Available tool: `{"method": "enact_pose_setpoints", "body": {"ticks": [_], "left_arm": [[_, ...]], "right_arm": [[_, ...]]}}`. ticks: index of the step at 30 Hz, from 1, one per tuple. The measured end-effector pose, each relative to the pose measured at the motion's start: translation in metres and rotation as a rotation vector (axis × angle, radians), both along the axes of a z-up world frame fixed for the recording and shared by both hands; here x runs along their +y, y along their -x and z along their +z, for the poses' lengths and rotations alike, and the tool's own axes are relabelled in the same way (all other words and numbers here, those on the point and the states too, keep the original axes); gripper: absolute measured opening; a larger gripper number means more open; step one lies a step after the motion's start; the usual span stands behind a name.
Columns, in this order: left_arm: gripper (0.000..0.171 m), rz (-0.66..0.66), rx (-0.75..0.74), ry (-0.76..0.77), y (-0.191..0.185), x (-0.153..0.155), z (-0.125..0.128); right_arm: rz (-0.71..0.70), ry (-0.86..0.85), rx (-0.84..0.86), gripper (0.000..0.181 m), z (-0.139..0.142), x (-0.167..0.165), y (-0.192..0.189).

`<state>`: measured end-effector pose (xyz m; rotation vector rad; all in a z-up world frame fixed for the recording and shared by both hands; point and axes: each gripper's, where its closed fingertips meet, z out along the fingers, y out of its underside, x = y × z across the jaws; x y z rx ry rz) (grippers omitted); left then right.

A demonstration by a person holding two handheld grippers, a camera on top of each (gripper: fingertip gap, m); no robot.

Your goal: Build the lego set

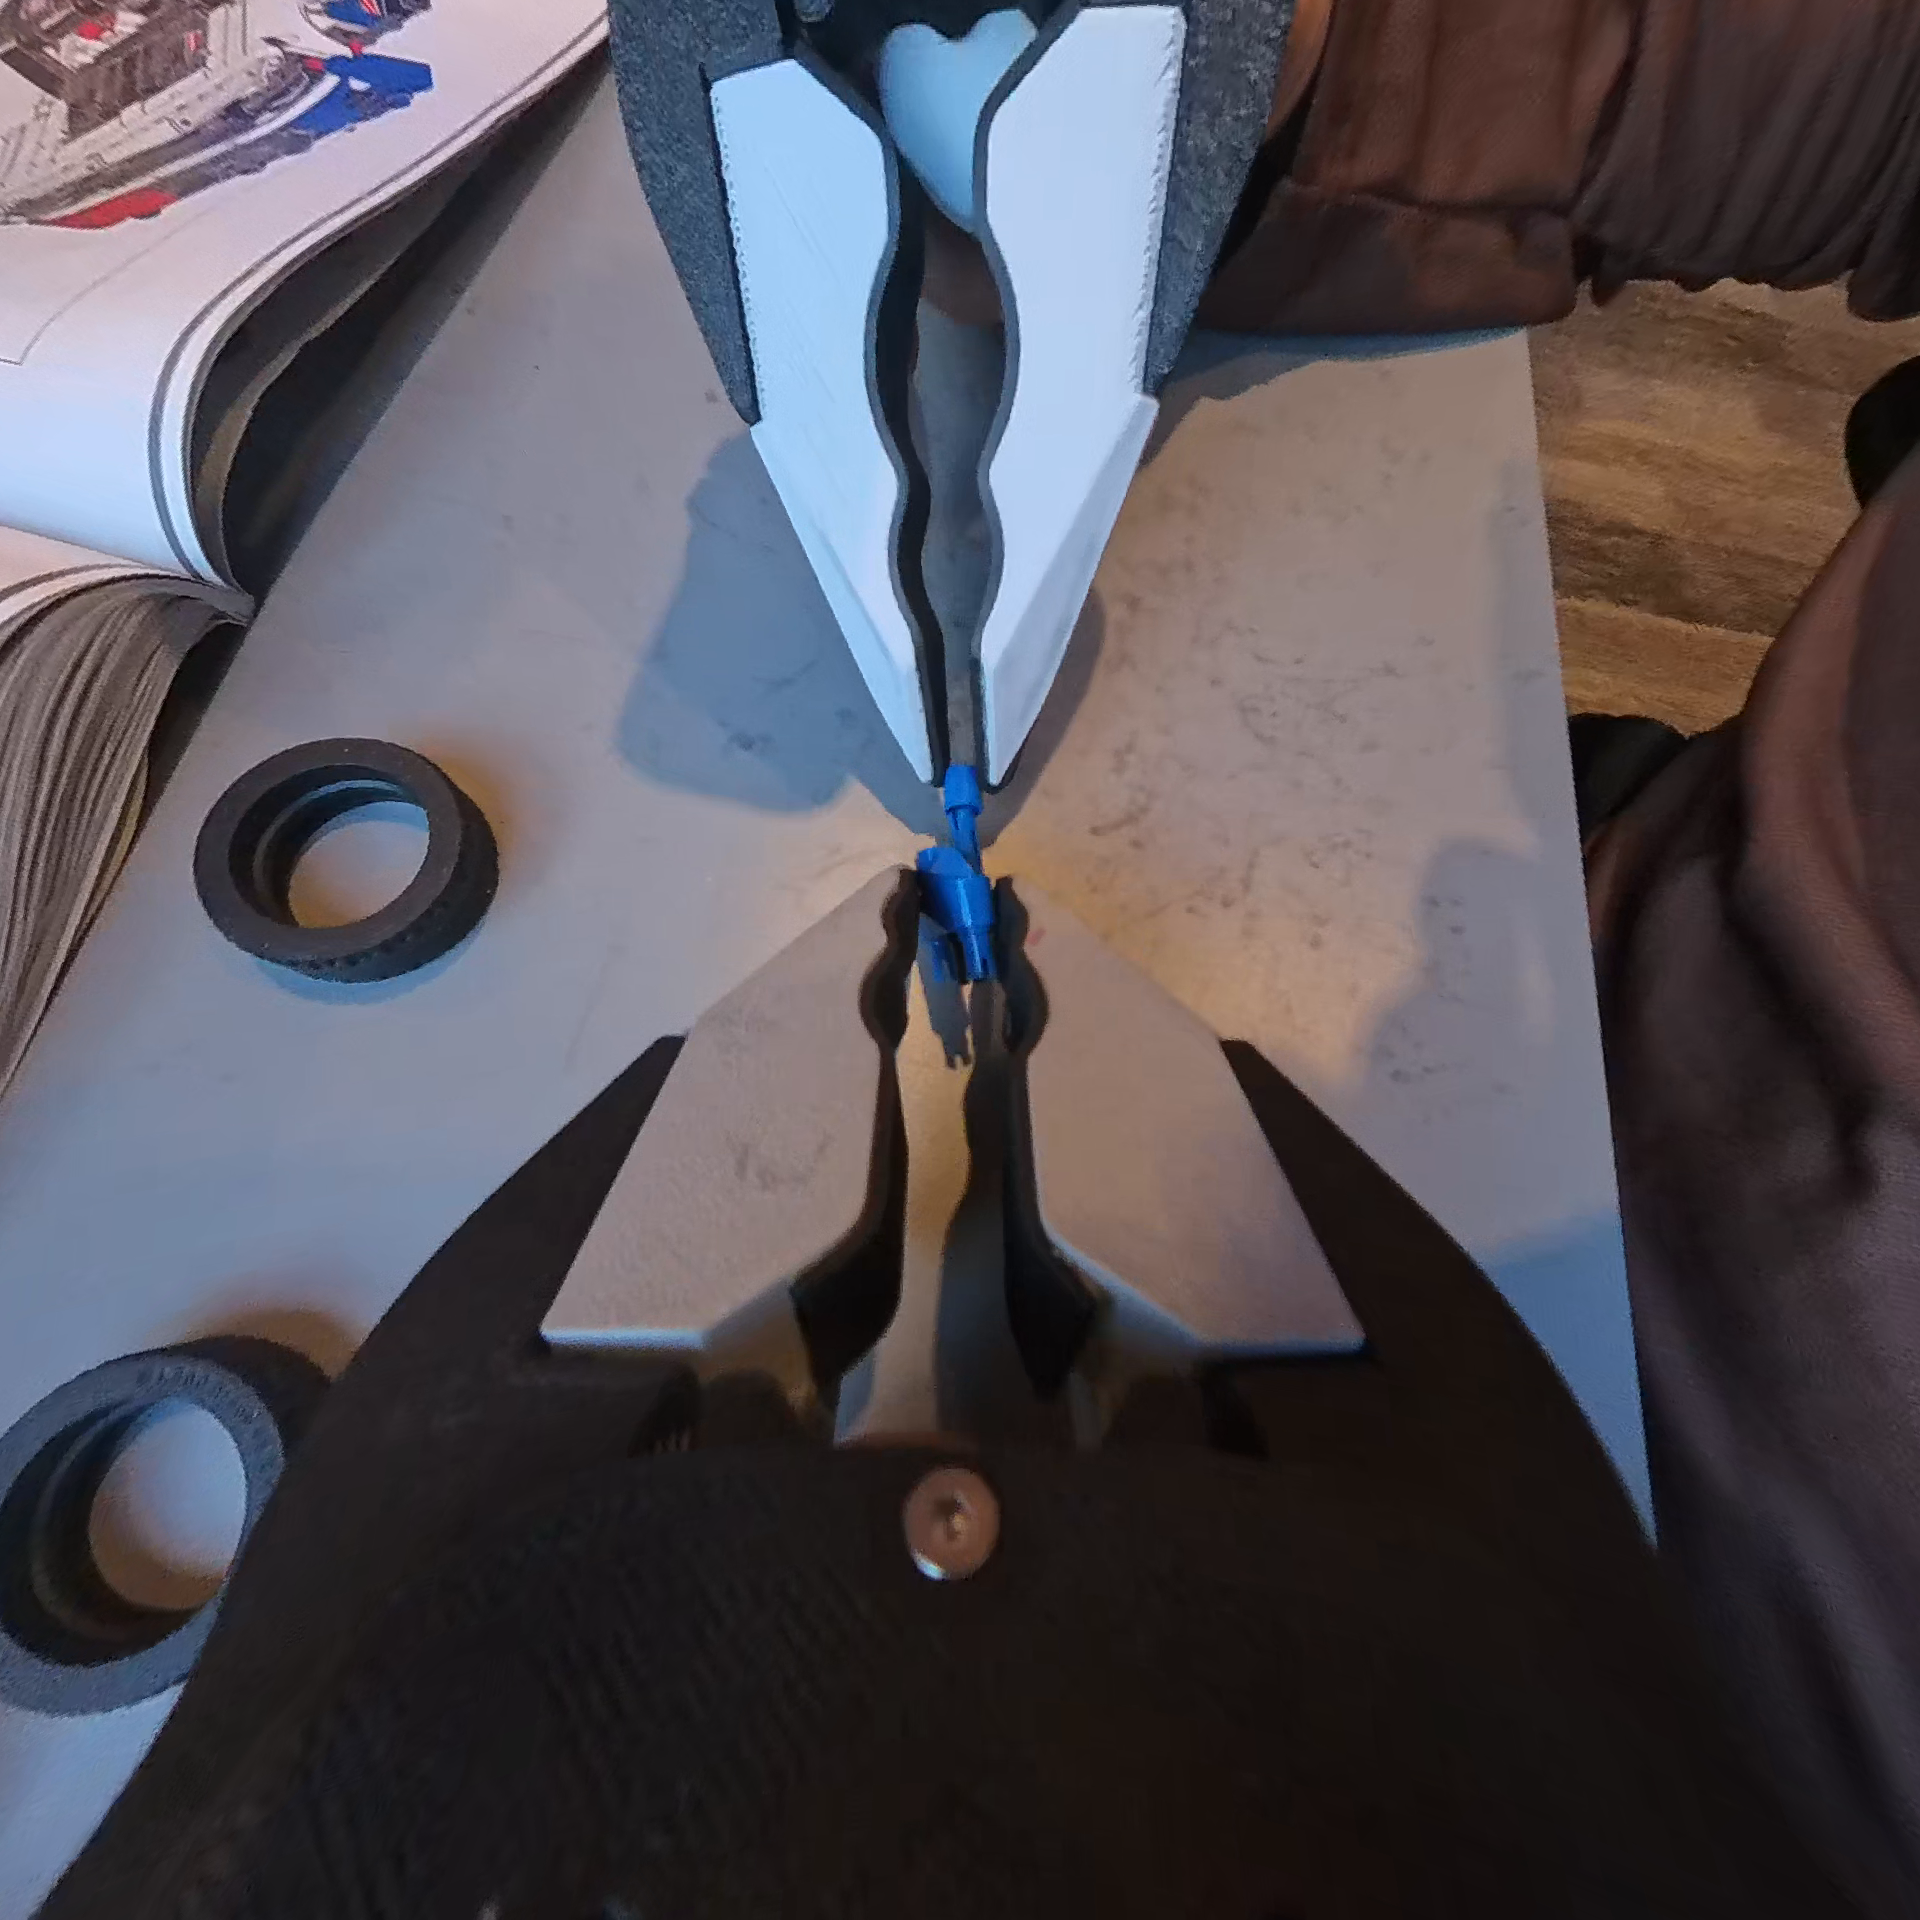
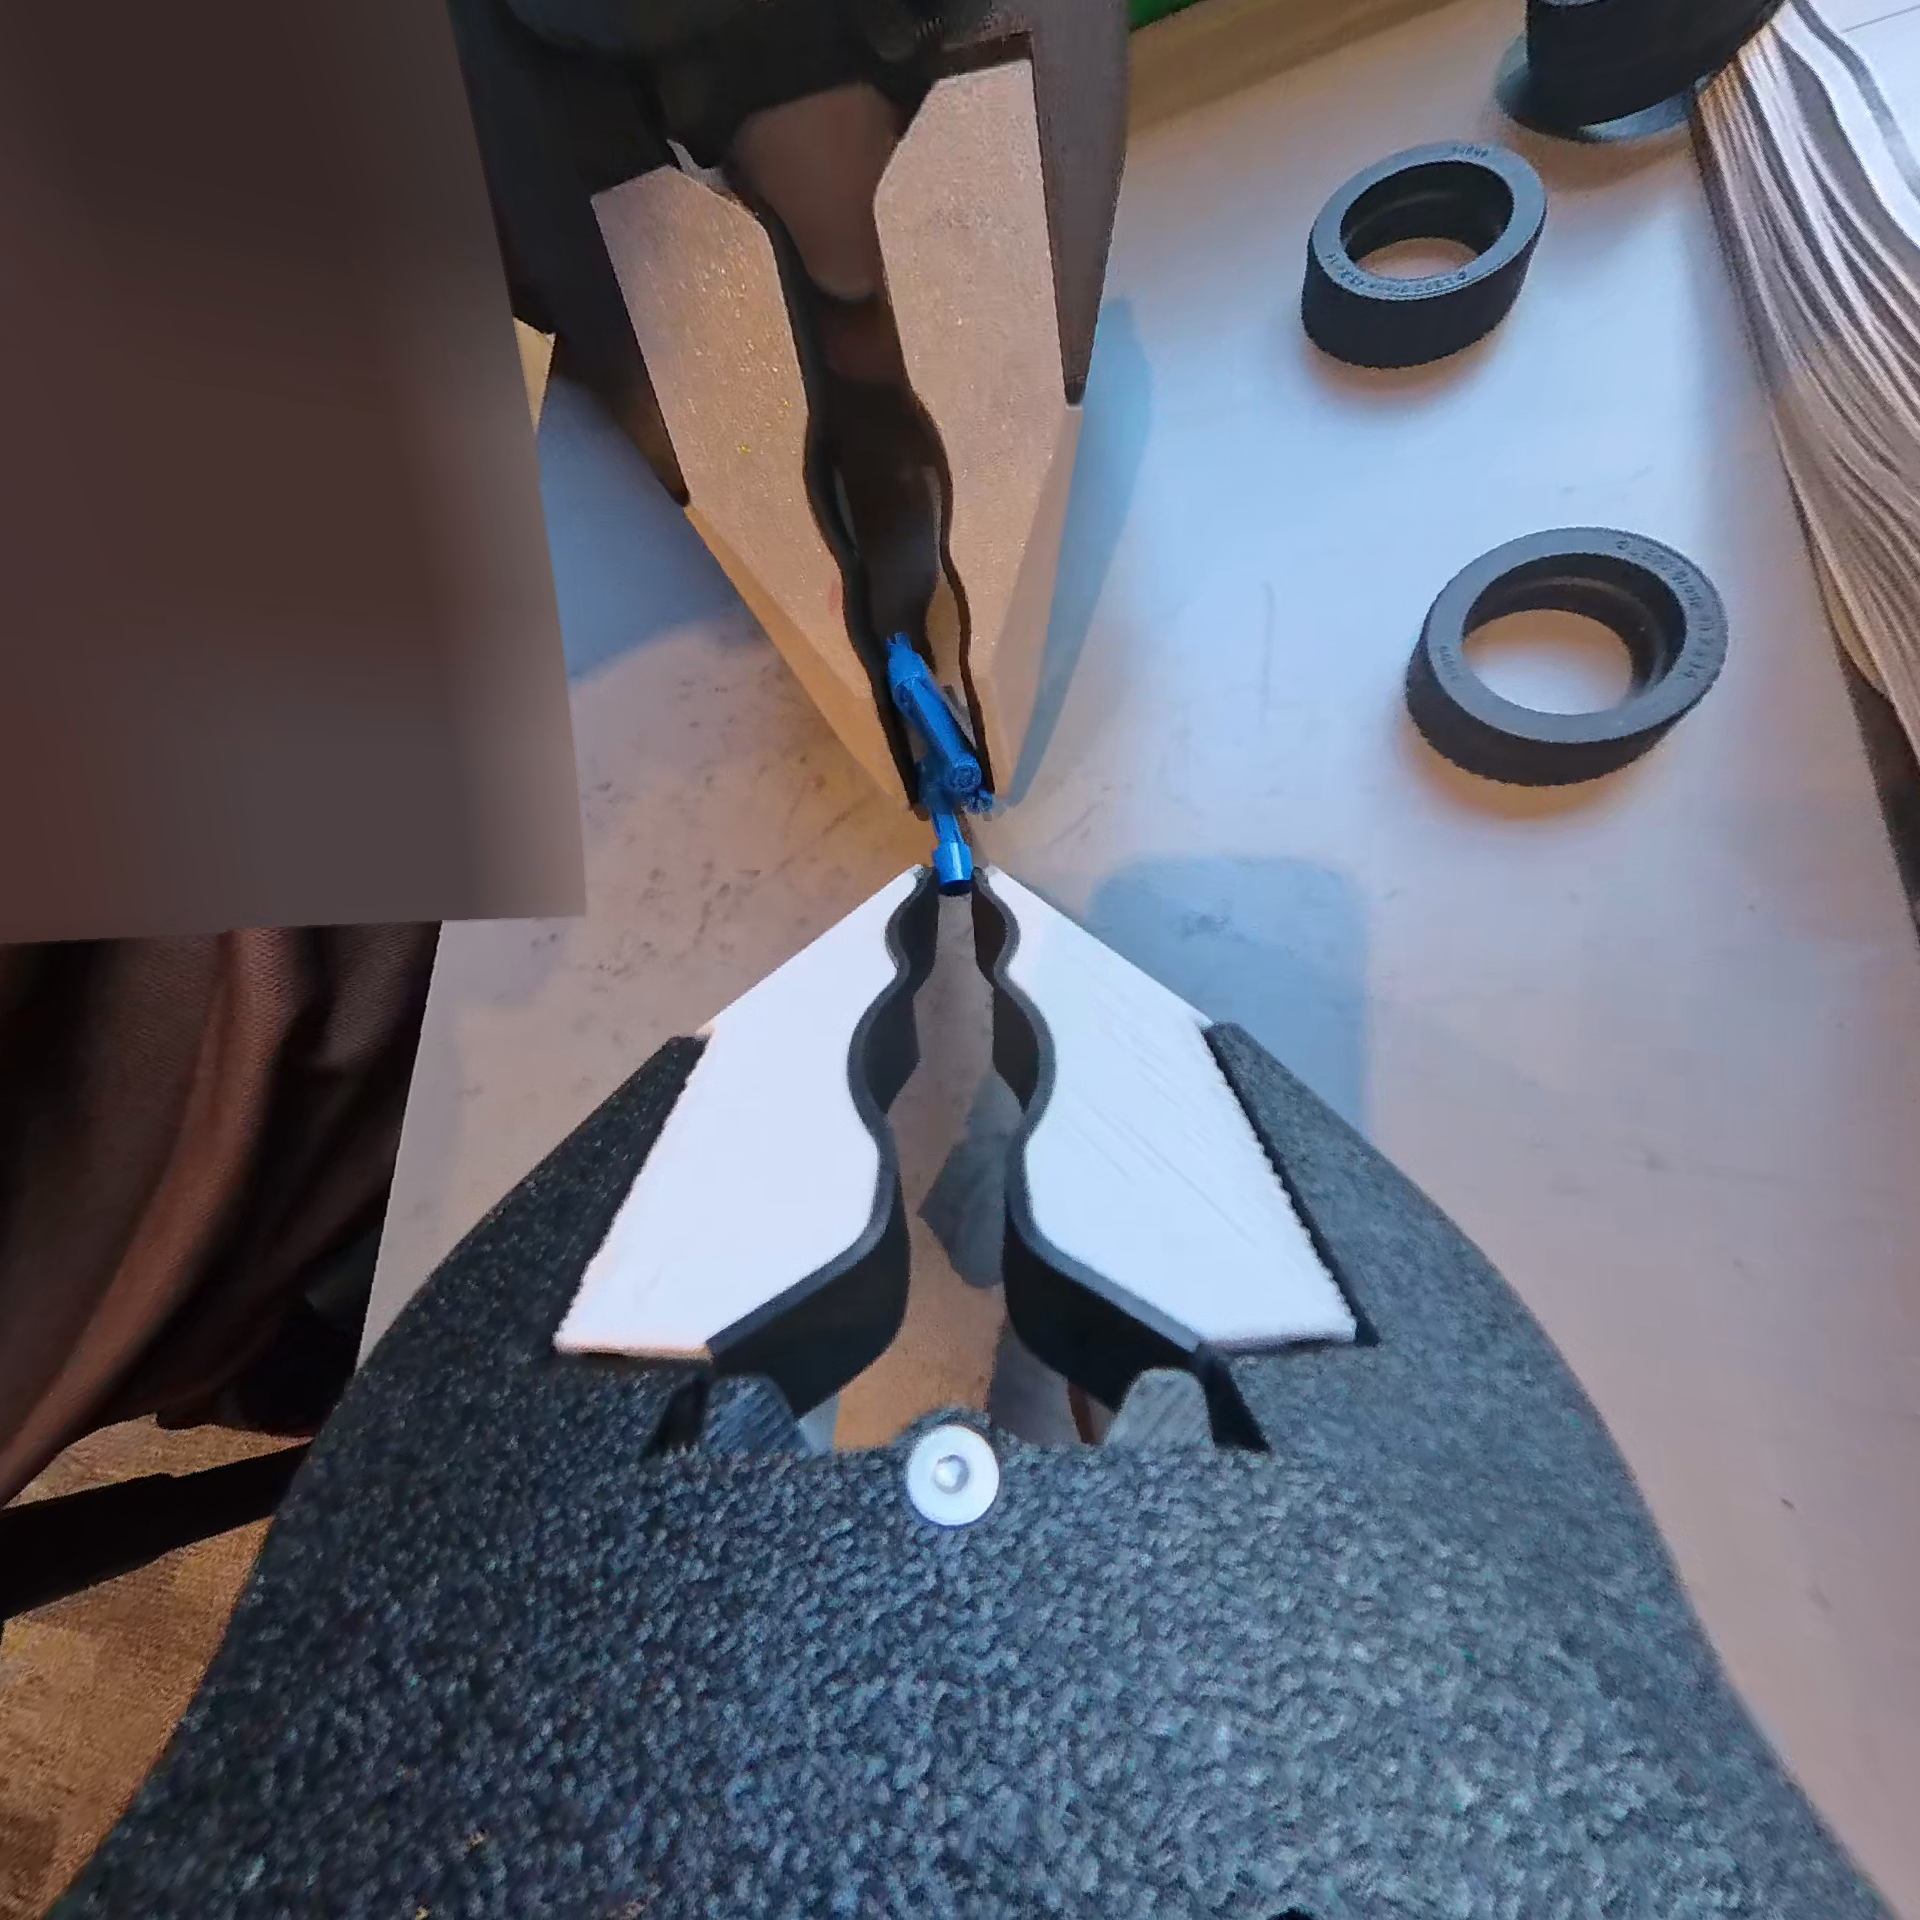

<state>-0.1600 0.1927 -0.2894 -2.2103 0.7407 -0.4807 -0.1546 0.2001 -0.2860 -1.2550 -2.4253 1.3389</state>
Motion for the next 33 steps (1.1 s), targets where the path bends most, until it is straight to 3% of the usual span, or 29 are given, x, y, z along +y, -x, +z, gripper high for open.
{"method": "enact_pose_setpoints", "body": {"ticks": [12,19,28,33], "left_arm": [[0.010,-0.019,0.007,0.035,-0.002,0.000,-0.005],[0.010,-0.021,0.034,0.010,-0.002,0.000,-0.005],[0.009,-0.082,0.061,-0.016,-0.007,-0.005,-0.005],[0.010,-0.053,0.070,-0.027,-0.005,-0.002,-0.005]], "right_arm": [[0.011,-0.086,-0.003,0.006,-0.010,-0.001,-0.001],[-0.016,0.076,-0.147,0.006,-0.009,-0.002,-0.002],[0.076,-0.160,0.064,0.006,-0.011,-0.016,0.000],[0.047,-0.083,-0.007,0.006,-0.010,-0.013,0.003]]}}
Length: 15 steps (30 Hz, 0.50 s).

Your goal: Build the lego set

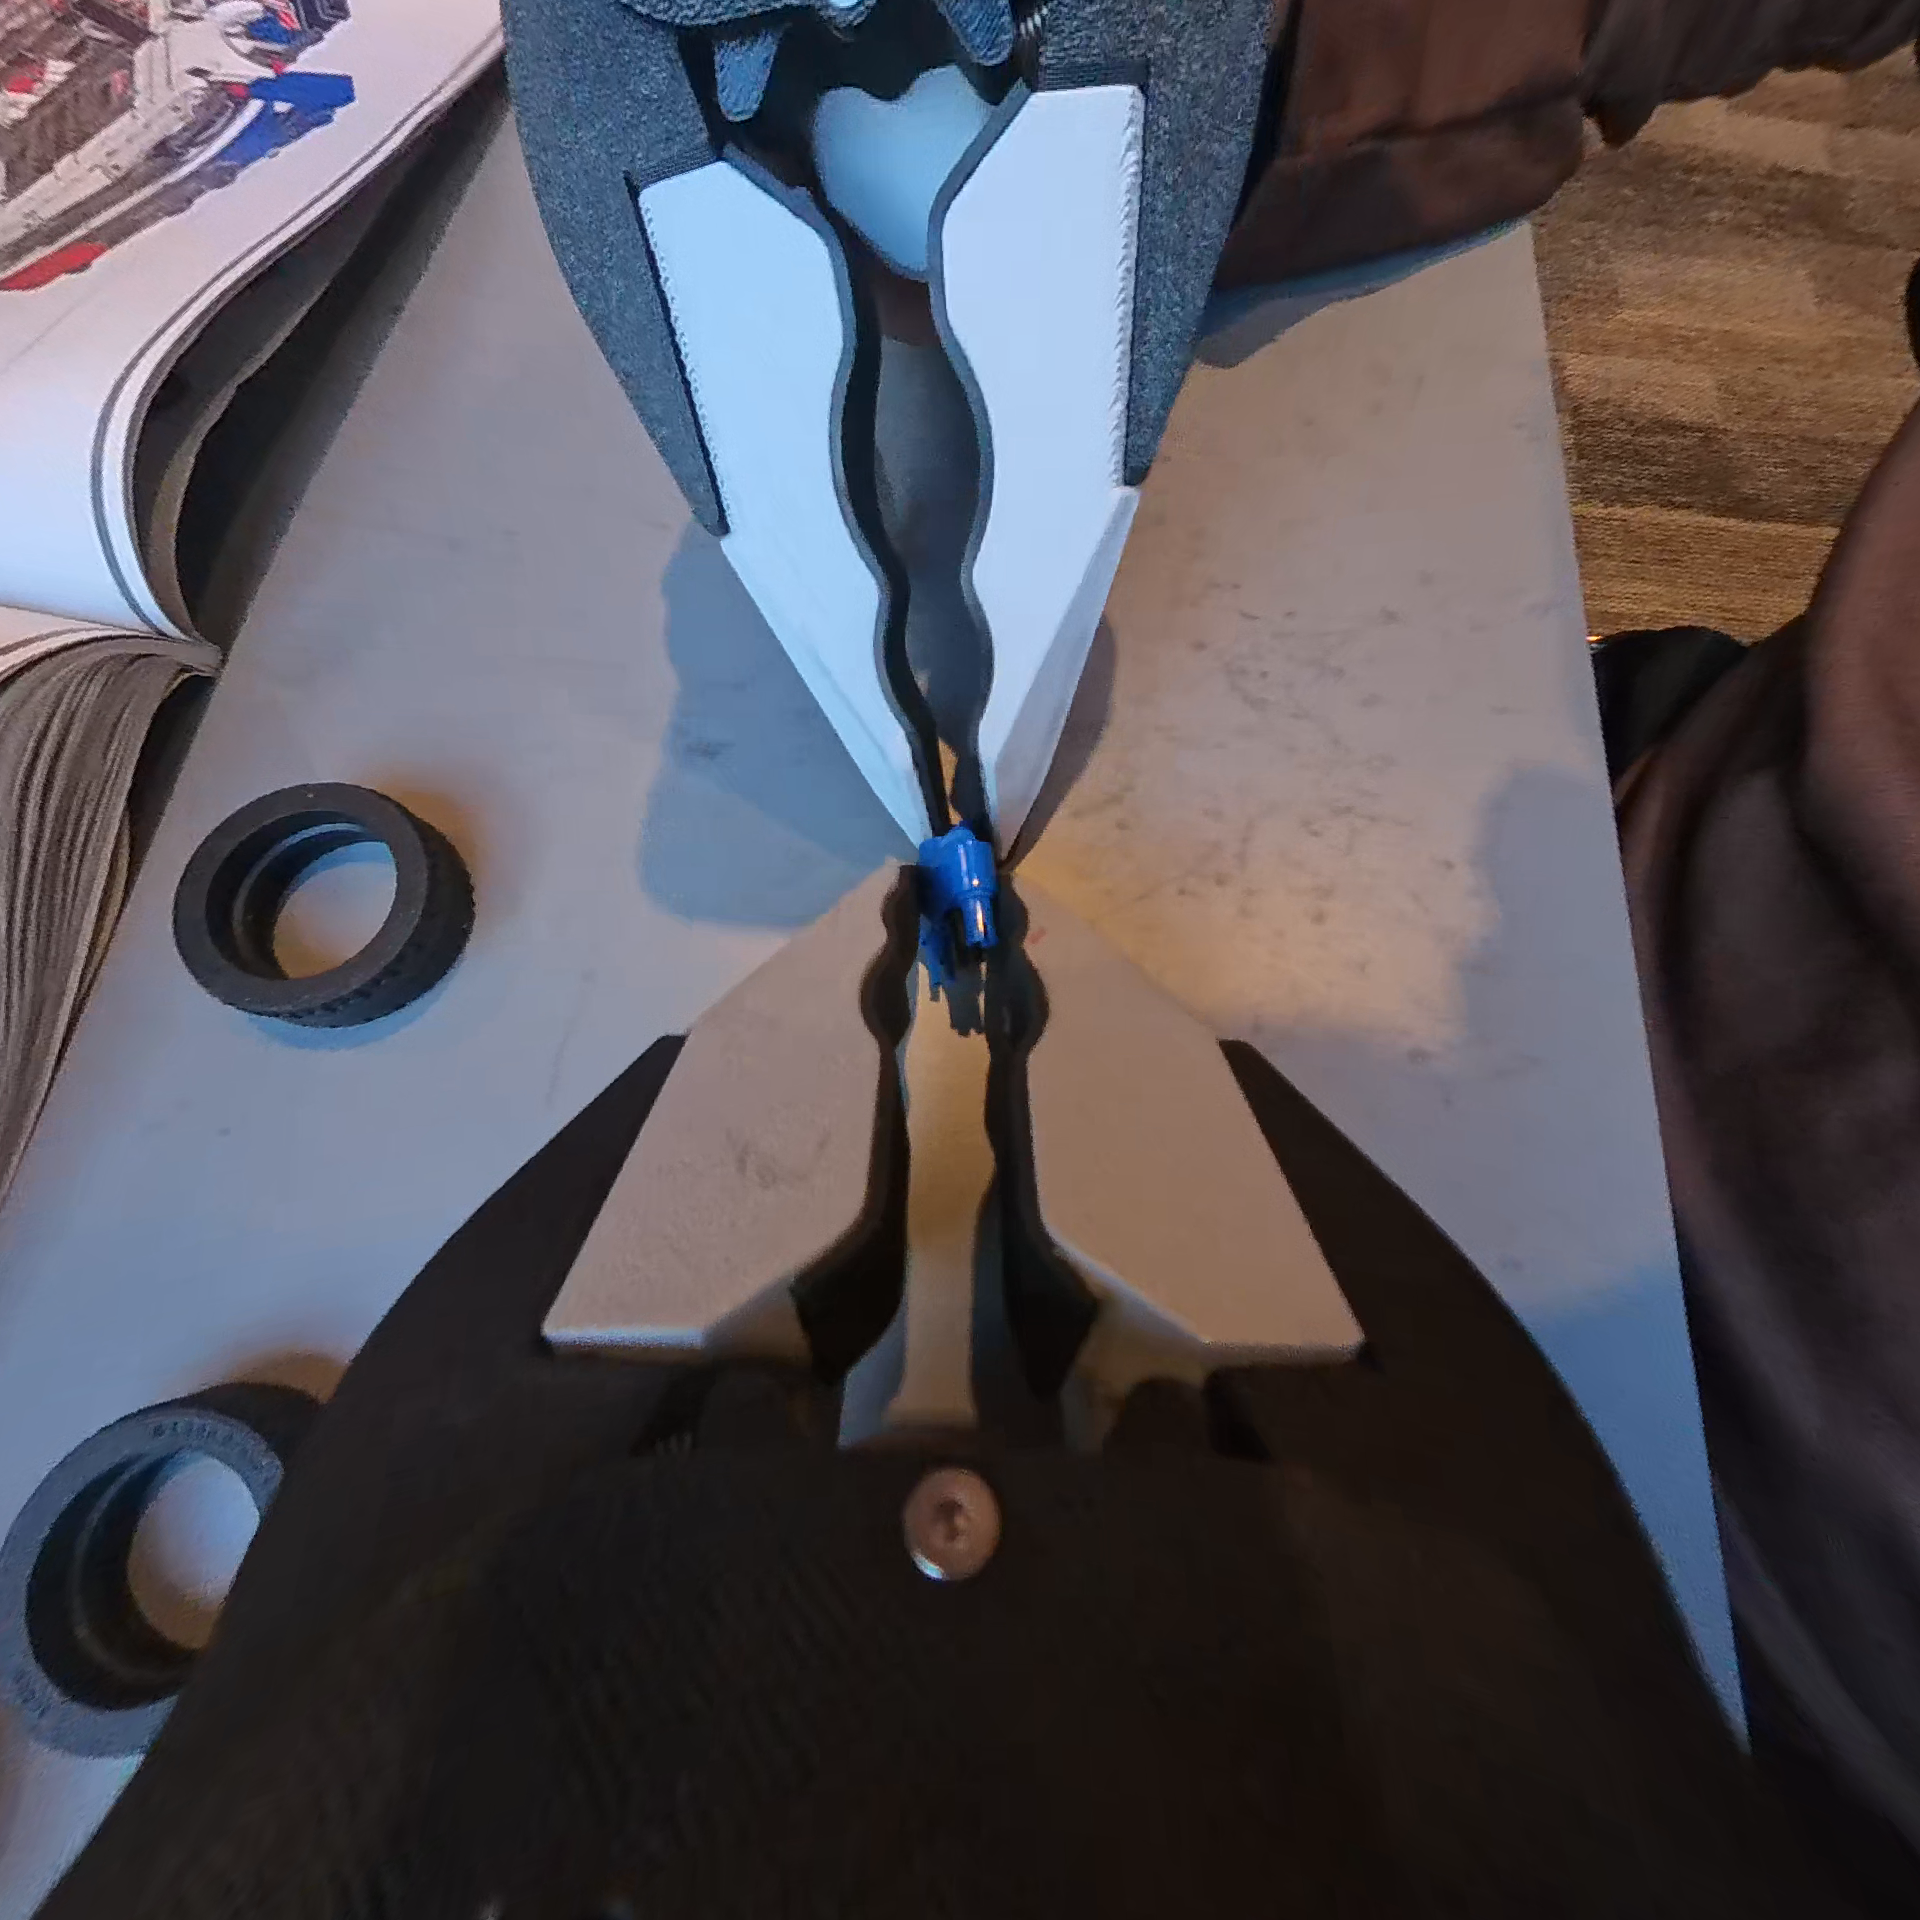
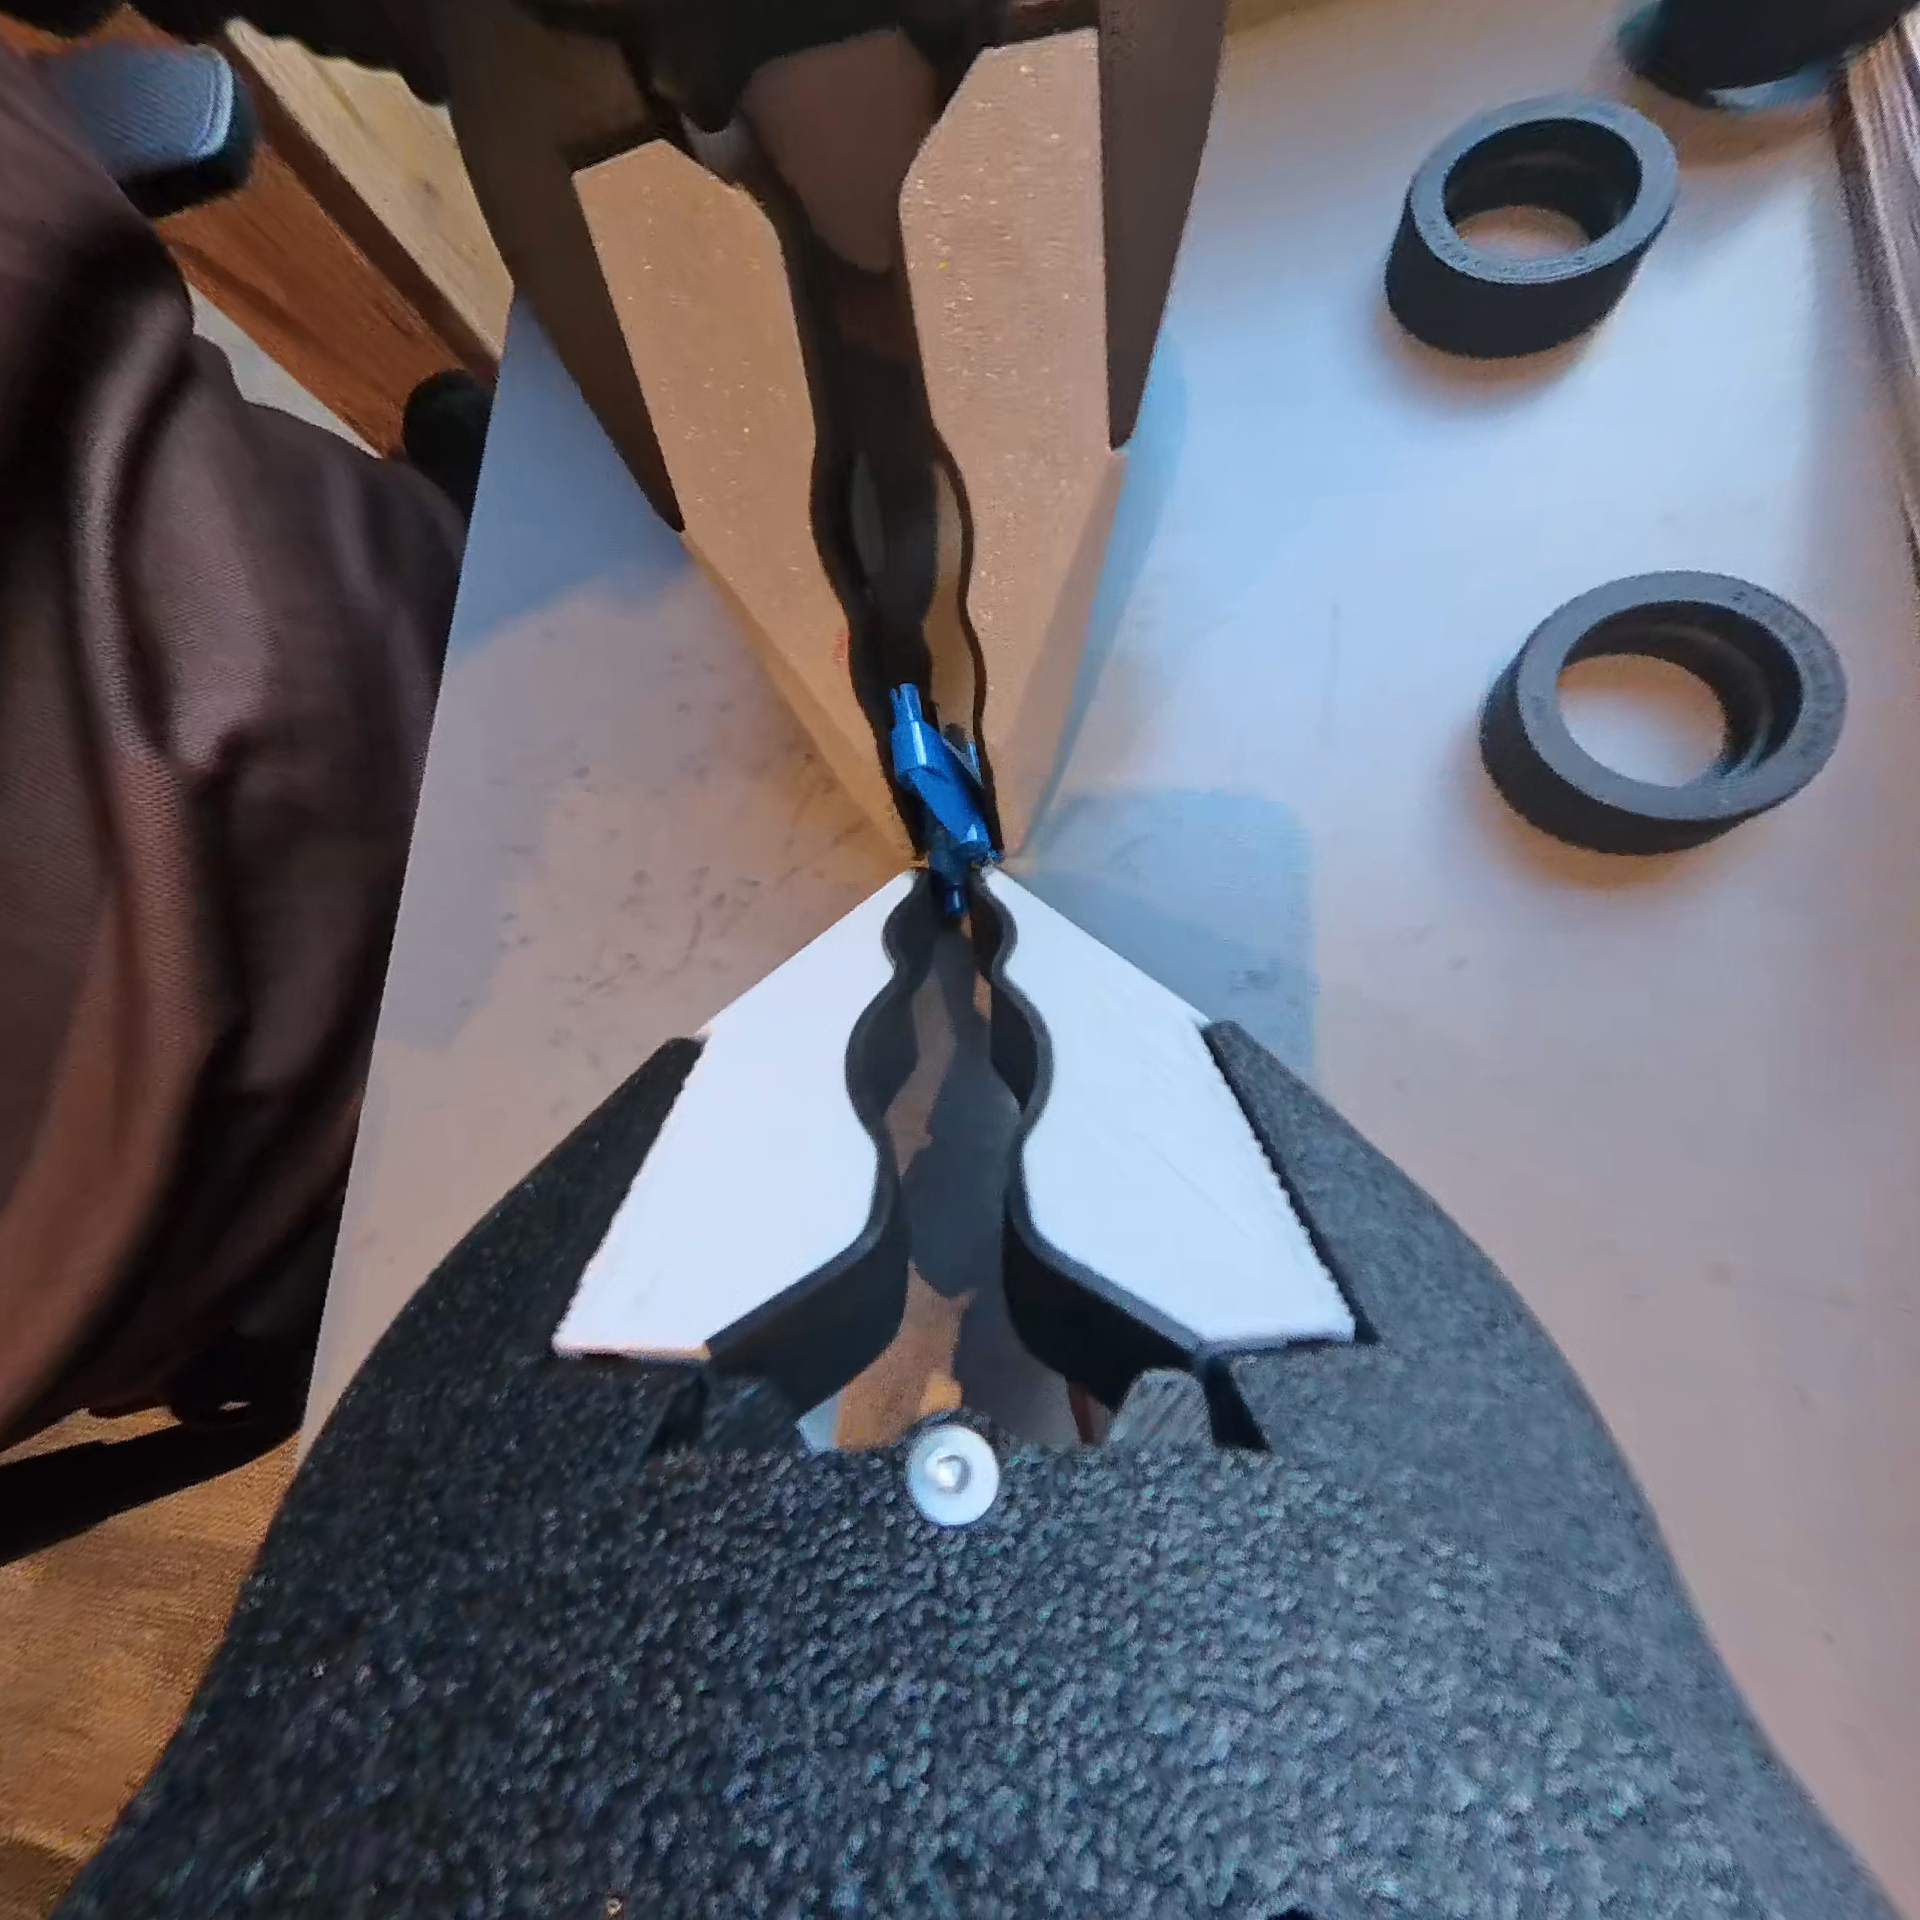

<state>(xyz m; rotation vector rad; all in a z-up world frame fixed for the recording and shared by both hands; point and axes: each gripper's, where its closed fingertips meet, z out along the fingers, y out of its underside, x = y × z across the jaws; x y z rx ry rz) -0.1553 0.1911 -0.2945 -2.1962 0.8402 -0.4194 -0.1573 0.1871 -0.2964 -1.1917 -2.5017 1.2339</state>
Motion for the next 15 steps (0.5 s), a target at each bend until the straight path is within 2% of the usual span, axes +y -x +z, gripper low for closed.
{"method": "enact_pose_setpoints", "body": {"ticks": [8,15], "left_arm": [[0.010,-0.008,0.009,-0.011,-0.0011,-0.0005,0.0003],[0.010,-0.024,0.039,-0.041,-0.0027,-0.0017,0.0006]], "right_arm": [[-0.012,0.010,0.057,0.006,0.0079,0.0087,-0.0062],[0.020,-0.048,0.038,0.006,-0.0006,0.0043,-0.0069]]}}
